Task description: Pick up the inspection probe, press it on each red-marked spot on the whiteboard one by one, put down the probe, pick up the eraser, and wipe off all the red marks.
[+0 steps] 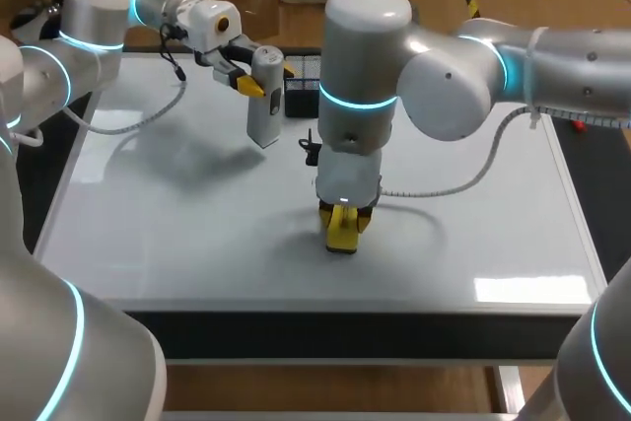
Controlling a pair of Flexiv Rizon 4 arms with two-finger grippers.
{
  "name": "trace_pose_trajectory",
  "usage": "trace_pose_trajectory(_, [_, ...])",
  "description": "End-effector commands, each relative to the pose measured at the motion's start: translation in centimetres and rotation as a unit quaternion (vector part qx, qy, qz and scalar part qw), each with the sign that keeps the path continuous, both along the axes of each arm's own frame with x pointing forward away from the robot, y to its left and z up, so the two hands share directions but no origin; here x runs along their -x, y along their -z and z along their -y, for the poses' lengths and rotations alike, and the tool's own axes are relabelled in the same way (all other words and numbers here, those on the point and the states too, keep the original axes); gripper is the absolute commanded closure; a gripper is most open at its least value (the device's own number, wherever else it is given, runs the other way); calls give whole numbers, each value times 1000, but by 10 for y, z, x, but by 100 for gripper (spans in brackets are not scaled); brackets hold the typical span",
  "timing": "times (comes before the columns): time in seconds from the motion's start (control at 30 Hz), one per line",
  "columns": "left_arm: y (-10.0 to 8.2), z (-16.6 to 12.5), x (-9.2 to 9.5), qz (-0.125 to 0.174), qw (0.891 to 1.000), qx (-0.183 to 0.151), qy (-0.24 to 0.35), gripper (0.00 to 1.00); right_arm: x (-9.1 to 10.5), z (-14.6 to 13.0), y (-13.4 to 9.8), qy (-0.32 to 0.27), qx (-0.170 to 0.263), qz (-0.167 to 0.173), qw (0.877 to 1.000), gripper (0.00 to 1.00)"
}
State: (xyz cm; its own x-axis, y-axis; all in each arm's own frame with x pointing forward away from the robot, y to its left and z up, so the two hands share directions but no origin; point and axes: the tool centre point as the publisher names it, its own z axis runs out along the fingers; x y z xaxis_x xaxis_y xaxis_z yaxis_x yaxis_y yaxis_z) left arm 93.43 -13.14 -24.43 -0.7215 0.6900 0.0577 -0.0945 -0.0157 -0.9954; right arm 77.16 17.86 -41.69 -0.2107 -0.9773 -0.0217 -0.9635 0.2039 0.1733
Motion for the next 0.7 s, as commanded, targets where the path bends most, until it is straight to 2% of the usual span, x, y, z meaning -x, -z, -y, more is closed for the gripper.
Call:
trace_pose_trajectory(0.03, [1,-1,-7,-2,999,5,40,100,-3,7,4,1,-4,-3,1000,100])
trace_pose_trajectory(0.7, [1,-1,-7,-2,999,5,40,100,3,61,10,76,6,-17,997,100])
